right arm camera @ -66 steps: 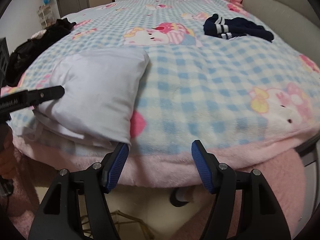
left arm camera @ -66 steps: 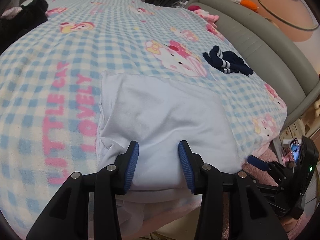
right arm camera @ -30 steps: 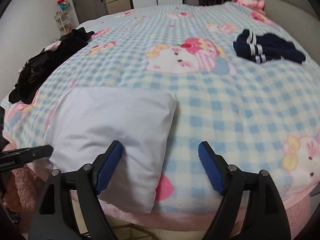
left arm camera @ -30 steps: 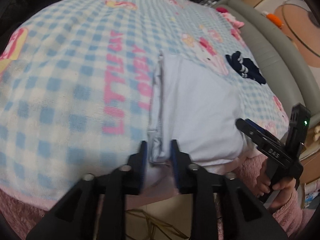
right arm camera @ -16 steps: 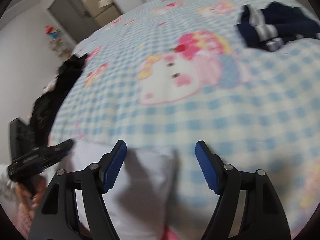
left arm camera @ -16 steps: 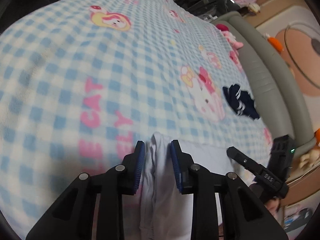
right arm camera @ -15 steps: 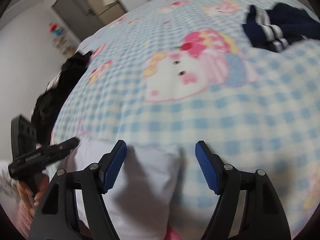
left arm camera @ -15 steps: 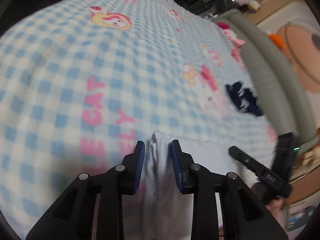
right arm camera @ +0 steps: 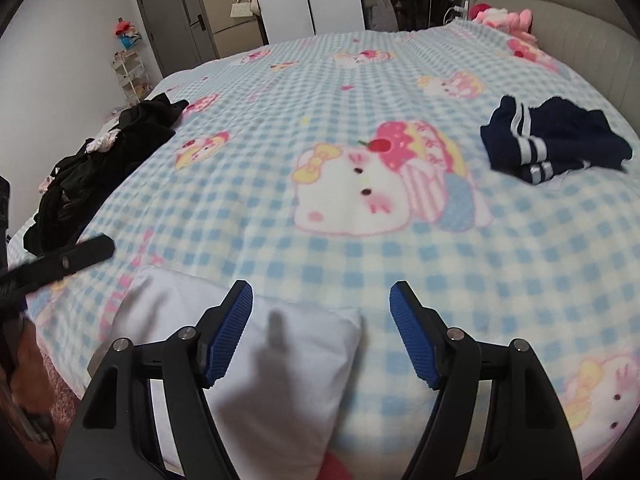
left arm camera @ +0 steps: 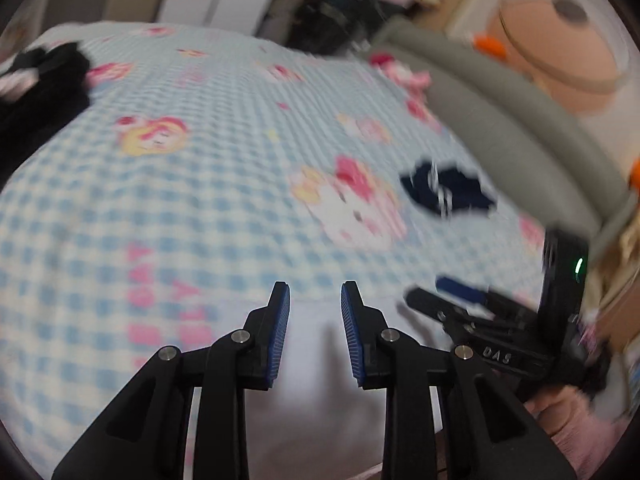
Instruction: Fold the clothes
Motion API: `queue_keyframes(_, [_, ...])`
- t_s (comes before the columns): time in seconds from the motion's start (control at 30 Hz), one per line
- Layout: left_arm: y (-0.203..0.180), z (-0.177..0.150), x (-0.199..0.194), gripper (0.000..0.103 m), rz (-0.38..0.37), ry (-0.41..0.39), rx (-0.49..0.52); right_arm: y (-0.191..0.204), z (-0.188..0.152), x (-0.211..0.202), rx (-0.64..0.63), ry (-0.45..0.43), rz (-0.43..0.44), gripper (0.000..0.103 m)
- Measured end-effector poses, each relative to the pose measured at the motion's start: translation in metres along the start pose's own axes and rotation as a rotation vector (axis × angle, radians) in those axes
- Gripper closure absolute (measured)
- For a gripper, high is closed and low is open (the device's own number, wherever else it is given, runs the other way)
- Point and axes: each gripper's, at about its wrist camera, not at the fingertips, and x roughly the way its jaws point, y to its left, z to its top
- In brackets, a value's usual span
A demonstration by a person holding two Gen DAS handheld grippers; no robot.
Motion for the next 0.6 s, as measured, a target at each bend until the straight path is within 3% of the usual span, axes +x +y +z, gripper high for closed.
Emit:
queue_keyframes(0.1, [0.012,-0.015,0.013,0.075,0.029,0.041,-0.04,-0.011,-0.006,-0.001,0.034,0.013,-0.011,0.03])
queue_keyframes(0.2, [0.026,-0.025,0.019,0.086,0.049,0.069,-0.089,-0.023,-0.013,-0.003,0.068,0.025,-0.021,0.03])
queue_keyframes(0.23, [0.031,-0.025,0.017,0.091,0.043,0.075,-0.109,-0.026,-0.015,-0.003,0.08,0.03,-0.025,0.03])
queue_keyframes(0.33, [0.037,-0.028,0.007,0.091,0.001,0.053,-0.152,-0.038,-0.021,-0.005,0.114,0.042,-0.035,0.03])
queue_keyframes(0.4, [0.038,-0.032,-0.002,0.087,-0.035,0.021,-0.172,-0.044,-0.025,-0.006,0.14,0.05,-0.026,0.03])
queue_keyframes(0.47, [0.039,-0.035,-0.01,0.06,-0.07,-0.011,-0.192,-0.047,-0.026,-0.009,0.174,0.057,0.026,0.03])
queue_keyframes(0.53, [0.039,-0.038,-0.008,0.057,-0.097,-0.011,-0.201,-0.044,-0.028,-0.01,0.184,0.062,0.102,0.03])
queue_keyframes(0.6, [0.037,-0.041,-0.003,0.059,-0.034,0.012,-0.172,-0.038,-0.032,-0.006,0.173,0.071,0.112,0.03])
